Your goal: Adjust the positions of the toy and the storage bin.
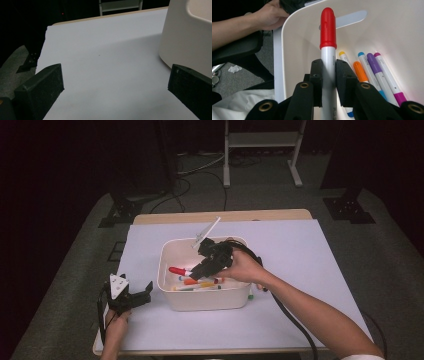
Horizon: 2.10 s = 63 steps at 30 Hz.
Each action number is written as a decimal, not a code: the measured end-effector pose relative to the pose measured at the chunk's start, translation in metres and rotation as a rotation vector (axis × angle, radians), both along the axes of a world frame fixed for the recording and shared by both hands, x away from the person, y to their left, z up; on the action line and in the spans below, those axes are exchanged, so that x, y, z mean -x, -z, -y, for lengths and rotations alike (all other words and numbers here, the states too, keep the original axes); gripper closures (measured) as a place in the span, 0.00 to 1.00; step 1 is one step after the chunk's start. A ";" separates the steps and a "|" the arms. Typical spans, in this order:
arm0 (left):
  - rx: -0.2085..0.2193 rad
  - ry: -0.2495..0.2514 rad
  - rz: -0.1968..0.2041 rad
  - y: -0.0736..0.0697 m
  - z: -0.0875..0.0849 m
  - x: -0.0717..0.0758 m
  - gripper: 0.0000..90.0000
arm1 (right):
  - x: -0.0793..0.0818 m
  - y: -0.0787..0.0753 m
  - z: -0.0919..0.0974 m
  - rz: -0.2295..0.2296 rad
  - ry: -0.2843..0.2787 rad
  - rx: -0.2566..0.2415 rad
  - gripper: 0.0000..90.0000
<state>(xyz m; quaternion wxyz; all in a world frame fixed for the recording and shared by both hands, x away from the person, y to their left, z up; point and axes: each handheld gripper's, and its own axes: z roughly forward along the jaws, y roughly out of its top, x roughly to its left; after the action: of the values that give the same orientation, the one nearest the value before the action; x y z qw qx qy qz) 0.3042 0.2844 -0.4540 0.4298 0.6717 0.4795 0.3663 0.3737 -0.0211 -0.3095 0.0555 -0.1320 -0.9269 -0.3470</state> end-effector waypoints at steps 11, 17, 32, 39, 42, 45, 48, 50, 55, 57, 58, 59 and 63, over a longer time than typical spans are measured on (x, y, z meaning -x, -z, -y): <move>0.003 -0.001 0.001 0.000 0.000 0.000 0.00 | -0.004 0.019 -0.013 -0.005 -0.026 0.052 0.84; 0.007 -0.002 0.001 0.000 -0.001 0.000 0.00 | -0.005 0.027 -0.016 -0.016 -0.034 0.078 0.84; 0.010 -0.001 0.000 0.000 -0.001 0.000 0.00 | -0.002 0.036 -0.023 -0.010 -0.050 0.150 0.77; 0.010 -0.001 -0.002 0.000 -0.001 0.000 0.00 | 0.001 0.023 -0.011 0.029 -0.026 0.117 0.76; 0.009 -0.002 0.000 0.000 -0.001 0.000 0.00 | 0.003 0.012 0.000 0.038 -0.001 0.093 0.75; 0.008 -0.003 -0.001 0.000 -0.001 0.000 0.00 | 0.004 0.001 0.015 0.057 0.019 0.065 0.74; 0.005 -0.004 -0.002 0.000 0.000 0.000 0.00 | 0.006 -0.009 0.030 0.062 0.038 0.036 0.74; 0.004 -0.004 -0.003 0.000 0.000 0.000 0.00 | 0.008 -0.015 0.041 0.074 0.055 0.025 0.73; 0.002 -0.004 -0.003 0.000 0.000 0.000 0.00 | 0.008 -0.023 0.067 0.092 0.104 0.006 0.72; 0.003 -0.005 -0.002 0.000 0.000 0.000 0.00 | 0.008 -0.025 0.077 0.099 0.123 0.003 0.72; 0.005 -0.005 -0.003 0.000 0.000 0.000 0.00 | 0.007 -0.027 0.082 0.098 0.133 0.001 0.72; 0.007 -0.006 -0.002 0.000 0.000 0.000 0.00 | 0.007 -0.027 0.086 0.097 0.142 -0.003 0.72; 0.004 -0.005 -0.003 0.000 0.000 0.000 0.00 | 0.006 -0.031 0.106 0.105 0.187 -0.006 0.71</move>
<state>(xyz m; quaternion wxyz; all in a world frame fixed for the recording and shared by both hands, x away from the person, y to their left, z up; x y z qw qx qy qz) 0.3044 0.2847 -0.4540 0.4294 0.6701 0.4826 0.3656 0.3678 -0.1268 -0.2790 -0.0255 -0.1992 -0.9111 -0.3598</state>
